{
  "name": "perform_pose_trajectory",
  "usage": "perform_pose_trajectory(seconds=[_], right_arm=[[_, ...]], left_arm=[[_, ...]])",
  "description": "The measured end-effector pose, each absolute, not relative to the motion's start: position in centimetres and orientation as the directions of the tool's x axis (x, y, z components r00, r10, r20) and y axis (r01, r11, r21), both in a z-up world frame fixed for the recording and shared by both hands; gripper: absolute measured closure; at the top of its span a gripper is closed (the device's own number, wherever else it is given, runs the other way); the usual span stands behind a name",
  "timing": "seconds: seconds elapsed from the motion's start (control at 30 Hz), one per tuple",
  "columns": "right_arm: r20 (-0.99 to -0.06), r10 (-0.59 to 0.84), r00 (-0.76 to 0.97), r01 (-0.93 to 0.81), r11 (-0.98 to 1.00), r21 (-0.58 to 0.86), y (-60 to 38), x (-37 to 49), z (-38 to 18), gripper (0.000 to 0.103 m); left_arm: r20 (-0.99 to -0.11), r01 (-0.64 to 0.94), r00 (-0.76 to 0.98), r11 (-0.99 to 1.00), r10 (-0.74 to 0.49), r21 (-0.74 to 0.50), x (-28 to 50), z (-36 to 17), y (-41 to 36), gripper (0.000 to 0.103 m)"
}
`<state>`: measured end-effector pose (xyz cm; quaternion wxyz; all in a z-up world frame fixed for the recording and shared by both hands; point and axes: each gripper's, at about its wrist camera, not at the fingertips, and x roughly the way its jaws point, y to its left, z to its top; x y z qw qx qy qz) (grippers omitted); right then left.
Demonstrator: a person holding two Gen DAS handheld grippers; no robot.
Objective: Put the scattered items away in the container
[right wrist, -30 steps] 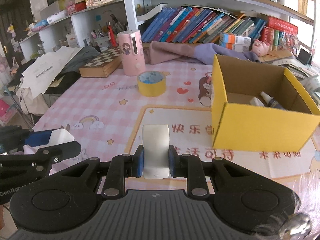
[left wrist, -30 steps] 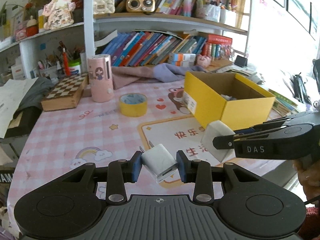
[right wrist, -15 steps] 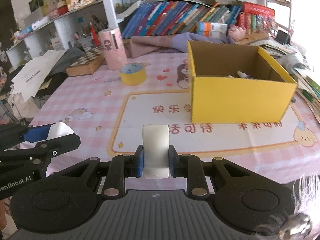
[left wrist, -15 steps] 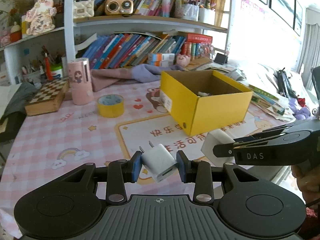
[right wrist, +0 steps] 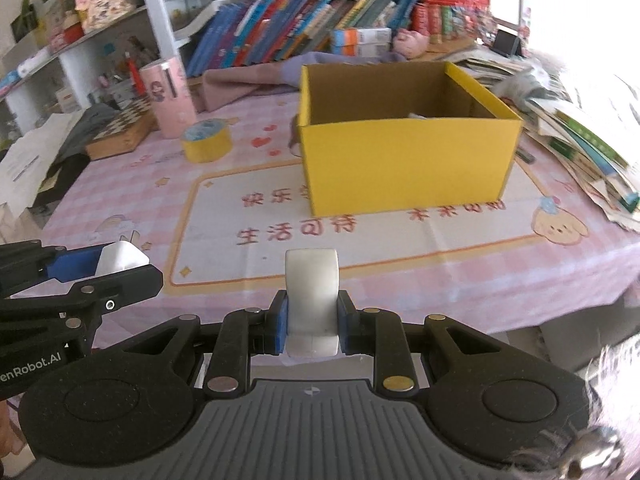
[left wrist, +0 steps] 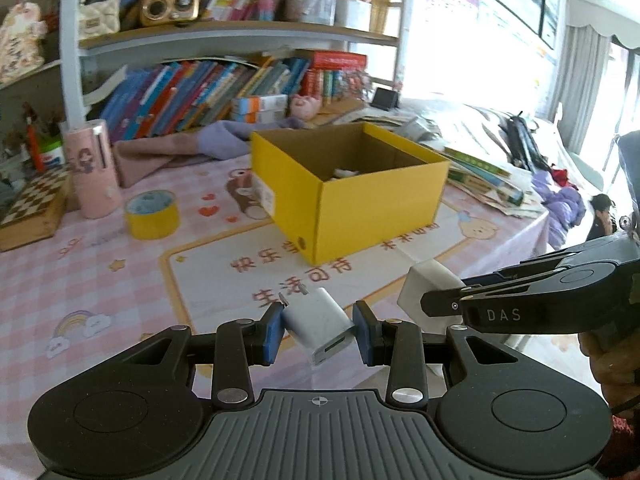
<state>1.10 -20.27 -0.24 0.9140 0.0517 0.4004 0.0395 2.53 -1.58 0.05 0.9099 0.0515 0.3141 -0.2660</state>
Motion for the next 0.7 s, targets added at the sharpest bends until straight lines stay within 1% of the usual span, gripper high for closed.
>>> perform_pose_trajectory(seconds=[0.7], right_arm=[[-0.734,0.015,0.679,0.122,0.984,0.133,-26.2,1.6,-0.5,0.081]], left_arm=[[-0.604,0.656,0.575,0.752,-0.551,-0.061,5.1,-0.1,-7.9,0.068]])
